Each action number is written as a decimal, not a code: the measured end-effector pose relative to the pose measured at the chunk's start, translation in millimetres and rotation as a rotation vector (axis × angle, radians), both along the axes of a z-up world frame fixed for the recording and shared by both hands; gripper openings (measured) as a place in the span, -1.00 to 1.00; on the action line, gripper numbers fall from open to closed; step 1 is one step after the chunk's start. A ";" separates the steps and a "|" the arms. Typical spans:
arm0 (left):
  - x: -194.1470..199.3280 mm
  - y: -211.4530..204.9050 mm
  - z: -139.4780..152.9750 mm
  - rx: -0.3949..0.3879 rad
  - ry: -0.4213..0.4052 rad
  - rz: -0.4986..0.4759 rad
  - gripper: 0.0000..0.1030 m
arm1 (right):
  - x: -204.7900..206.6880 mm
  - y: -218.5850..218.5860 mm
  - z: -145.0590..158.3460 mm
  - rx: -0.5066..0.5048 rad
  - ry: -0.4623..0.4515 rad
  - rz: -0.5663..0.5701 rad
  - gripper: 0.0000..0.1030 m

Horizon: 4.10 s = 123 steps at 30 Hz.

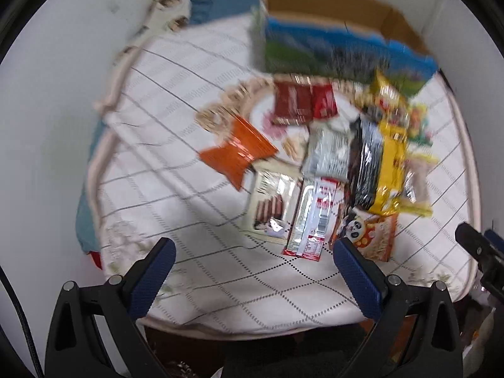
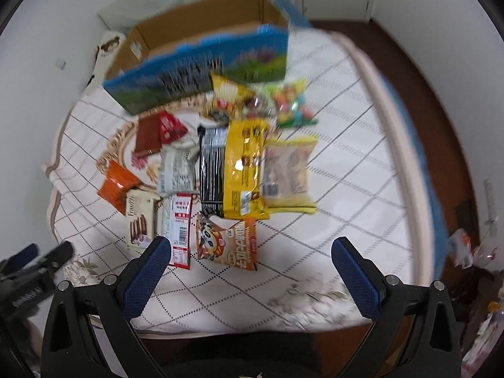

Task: Organize snacks
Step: 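Grasp the red-white spicy strip pack with the left tool while the right tool grasps the black-yellow bag, then carry both packs into the cardboard box and open both tools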

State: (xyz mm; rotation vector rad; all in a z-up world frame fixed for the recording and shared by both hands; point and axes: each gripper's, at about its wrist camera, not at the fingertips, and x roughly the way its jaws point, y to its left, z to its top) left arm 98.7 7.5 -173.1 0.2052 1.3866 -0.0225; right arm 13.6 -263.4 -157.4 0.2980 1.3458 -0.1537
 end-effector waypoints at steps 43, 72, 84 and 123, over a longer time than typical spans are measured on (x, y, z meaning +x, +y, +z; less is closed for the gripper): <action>54.1 -1.5 -164.8 -0.054 0.169 0.145 -0.18 | 143.0 24.4 -174.1 0.090 0.241 0.016 0.93; 22.9 -56.4 -168.8 -0.074 0.225 0.001 -0.07 | 116.6 46.4 -185.4 0.035 0.339 0.156 0.69; 15.8 -68.0 -176.2 -0.072 0.240 0.039 -0.10 | 104.8 42.4 -169.9 0.105 0.370 0.127 0.70; 280.3 -151.3 32.1 -0.267 0.029 -0.082 -0.18 | 286.5 -38.3 97.3 0.174 -0.048 0.132 0.68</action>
